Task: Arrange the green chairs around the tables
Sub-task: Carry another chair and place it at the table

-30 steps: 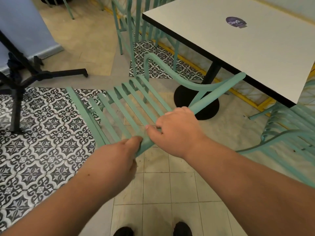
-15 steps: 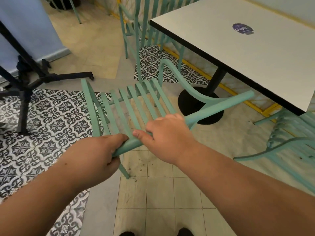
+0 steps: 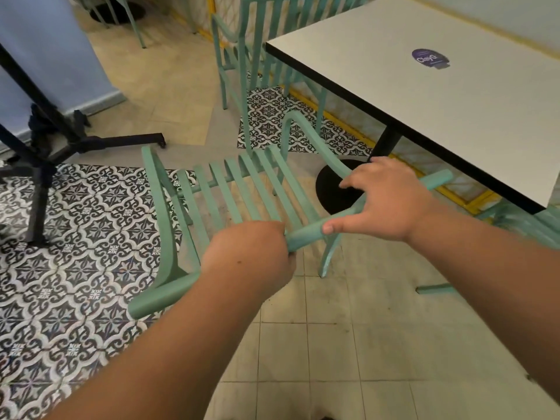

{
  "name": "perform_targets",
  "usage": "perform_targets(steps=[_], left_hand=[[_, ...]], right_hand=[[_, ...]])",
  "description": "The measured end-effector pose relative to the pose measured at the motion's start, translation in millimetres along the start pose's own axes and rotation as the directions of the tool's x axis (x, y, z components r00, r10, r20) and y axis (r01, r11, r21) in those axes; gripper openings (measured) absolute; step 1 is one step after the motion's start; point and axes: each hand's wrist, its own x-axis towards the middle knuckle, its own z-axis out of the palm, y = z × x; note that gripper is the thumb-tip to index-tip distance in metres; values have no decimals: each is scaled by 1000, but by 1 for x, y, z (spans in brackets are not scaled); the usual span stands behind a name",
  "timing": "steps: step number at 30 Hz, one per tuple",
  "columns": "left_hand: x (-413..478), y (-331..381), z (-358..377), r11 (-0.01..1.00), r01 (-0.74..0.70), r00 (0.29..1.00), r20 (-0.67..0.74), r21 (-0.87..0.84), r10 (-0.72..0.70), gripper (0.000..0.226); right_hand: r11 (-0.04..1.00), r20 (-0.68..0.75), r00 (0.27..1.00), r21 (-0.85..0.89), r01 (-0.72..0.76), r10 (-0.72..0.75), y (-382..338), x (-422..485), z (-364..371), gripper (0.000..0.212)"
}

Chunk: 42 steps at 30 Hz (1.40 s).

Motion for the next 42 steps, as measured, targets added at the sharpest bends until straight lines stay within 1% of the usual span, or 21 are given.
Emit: perform_targets(steps=[3,8,11,15,18,21,27,31,35,39,42], left_hand=[[2,-3,4,1000,-12,1000,-26,-2,12,30],[6,-4,4,999,-17,1000,-25,31,18,25],[6,-6,5,999,-34,999,-41,40,36,25],[6,-14,3,999,-48,998,-35,15,49,21],[4,-23,1,998,-63,997,-34,9,63,22],[1,-33,-1,996,-81,996,-45,41,83,23],[-7,-54,-9,992,-106,994,0,65,106,22],[-12,-58,-11,985,-158,987,19,73,157,18],[-17,-61,-12,972,-212,977,42,104,209,21],[-15,-63,-14,963,-250,967,81,102,243,18],[-8,-71,-20,953,-270,961,106,139,257,17]], right_hand=[[999,53,998,-13,-40,41,17,3,7,125],[998,31,999,-42,-36,37,16,5,17,116],[998,58,998,-58,-27,30,14,6,14,110],[999,85,995,-25,-41,43,8,4,11,106],[998,102,993,-14,-53,55,-1,-1,9,106],[996,123,989,11,-86,84,-12,-8,8,106],[992,121,986,21,-121,117,-31,-26,10,111],[988,141,979,32,-151,145,-37,-37,10,112],[989,161,977,35,-146,139,-41,-49,12,114],[985,177,973,65,-162,148,-41,-60,12,115],[977,195,969,115,-179,155,-44,-66,13,111]])
